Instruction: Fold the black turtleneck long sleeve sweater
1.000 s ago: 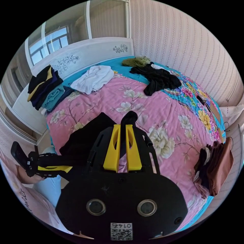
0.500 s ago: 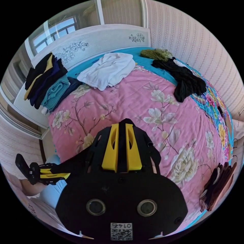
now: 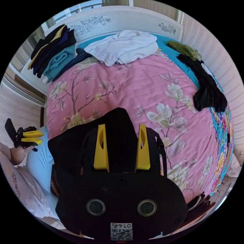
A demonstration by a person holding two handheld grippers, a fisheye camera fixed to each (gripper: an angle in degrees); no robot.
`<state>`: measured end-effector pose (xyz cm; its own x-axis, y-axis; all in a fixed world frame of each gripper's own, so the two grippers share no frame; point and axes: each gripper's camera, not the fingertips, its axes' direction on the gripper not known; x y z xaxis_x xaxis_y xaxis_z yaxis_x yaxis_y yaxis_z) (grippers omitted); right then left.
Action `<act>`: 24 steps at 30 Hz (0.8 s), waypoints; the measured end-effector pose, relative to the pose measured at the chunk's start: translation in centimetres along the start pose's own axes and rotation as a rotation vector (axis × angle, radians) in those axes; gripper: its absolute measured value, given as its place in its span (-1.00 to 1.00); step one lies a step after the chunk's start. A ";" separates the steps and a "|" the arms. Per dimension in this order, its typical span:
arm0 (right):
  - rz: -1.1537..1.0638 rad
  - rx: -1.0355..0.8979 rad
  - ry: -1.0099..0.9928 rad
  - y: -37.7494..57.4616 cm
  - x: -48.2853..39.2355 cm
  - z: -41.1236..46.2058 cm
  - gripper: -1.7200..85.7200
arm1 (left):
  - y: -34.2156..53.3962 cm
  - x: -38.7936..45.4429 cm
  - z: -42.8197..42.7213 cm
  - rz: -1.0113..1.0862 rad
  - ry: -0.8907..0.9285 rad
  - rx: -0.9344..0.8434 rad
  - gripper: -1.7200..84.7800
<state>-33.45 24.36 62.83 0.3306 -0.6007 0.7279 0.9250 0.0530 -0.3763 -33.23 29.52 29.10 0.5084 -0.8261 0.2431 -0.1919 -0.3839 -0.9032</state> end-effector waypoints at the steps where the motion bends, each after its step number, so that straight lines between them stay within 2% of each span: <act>1: -0.014 -0.050 -0.004 -0.8 -0.1 1.2 -0.59 | -0.3 0.4 1.1 0.009 0.005 -0.021 -0.79; 6: -0.042 -0.125 -0.097 -2.5 -0.7 2.9 -0.69 | -0.5 2.1 5.0 0.042 -0.116 -0.164 -0.71; 10: -0.017 -0.103 -0.176 -2.3 -0.5 1.5 -0.80 | -0.5 3.4 5.0 0.072 -0.047 -0.163 -0.86; 12: -0.034 -0.021 -0.120 -1.6 -1.1 -0.5 -0.81 | -0.7 4.1 4.1 0.102 -0.056 -0.115 -0.87; 14: -0.063 0.158 -0.029 0.1 -2.4 -4.2 -0.82 | -1.1 5.2 2.2 0.142 -0.068 -0.044 -0.88; 17: -0.065 0.340 0.004 1.8 -3.4 -8.5 -0.82 | -1.9 6.5 -0.1 0.176 -0.058 0.053 -0.88; 21: -0.074 0.479 -0.019 0.7 -3.5 -13.0 -0.82 | -3.9 6.8 -2.3 0.170 -0.065 0.198 -0.89; 24: -0.133 0.534 -0.018 -3.8 -3.6 -16.4 -0.82 | -6.7 6.0 -3.2 0.188 -0.168 0.316 -0.88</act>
<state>-41.23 13.27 52.21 0.2036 -0.6164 0.7606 0.9241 0.3777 0.0587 -31.56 25.79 37.79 0.6244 -0.7807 0.0256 -0.0405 -0.0650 -0.9971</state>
